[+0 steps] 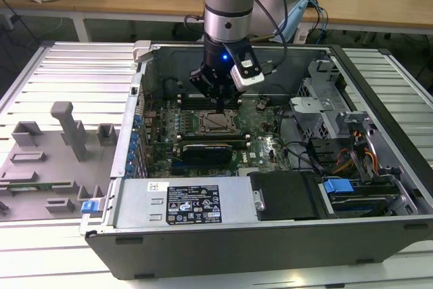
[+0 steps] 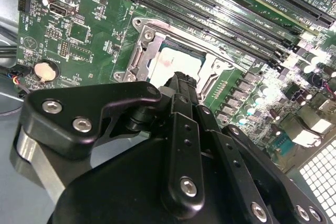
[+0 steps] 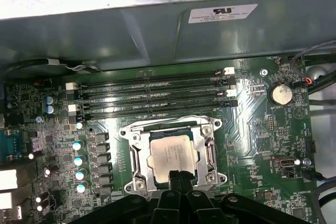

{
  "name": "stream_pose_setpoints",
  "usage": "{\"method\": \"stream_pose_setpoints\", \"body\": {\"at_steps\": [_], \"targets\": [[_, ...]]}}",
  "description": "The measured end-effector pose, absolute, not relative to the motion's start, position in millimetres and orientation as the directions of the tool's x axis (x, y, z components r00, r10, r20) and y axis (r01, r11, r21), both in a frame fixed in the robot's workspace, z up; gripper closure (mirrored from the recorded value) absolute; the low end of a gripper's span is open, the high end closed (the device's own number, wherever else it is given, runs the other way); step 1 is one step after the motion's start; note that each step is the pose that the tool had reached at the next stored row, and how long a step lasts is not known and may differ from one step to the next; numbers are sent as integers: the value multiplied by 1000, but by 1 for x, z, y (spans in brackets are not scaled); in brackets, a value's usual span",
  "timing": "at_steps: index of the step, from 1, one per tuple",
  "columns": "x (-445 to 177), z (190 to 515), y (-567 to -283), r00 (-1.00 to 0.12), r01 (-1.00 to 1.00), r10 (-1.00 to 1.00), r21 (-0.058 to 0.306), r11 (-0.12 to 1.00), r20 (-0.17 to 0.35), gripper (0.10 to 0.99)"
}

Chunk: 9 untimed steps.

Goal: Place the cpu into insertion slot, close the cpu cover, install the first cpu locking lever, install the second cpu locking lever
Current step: 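Install the second cpu locking lever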

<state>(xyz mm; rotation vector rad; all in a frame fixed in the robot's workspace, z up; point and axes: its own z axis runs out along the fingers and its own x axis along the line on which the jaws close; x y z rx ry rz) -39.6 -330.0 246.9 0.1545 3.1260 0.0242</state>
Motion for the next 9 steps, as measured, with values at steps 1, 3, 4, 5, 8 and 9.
{"method": "stream_pose_setpoints", "body": {"at_steps": [1, 3, 4, 5, 8, 9], "targets": [[-40, 247, -330, -995, 99, 99, 16, 995, -11, 980], [-40, 247, -330, -995, 99, 99, 16, 995, -11, 980], [-40, 247, -330, -995, 99, 99, 16, 995, -11, 980], [-40, 247, -330, -995, 99, 99, 16, 995, -11, 980], [-41, 247, -334, -995, 99, 99, 16, 995, -11, 980], [-42, 247, -337, -995, 98, 99, 16, 995, -11, 980]]}}
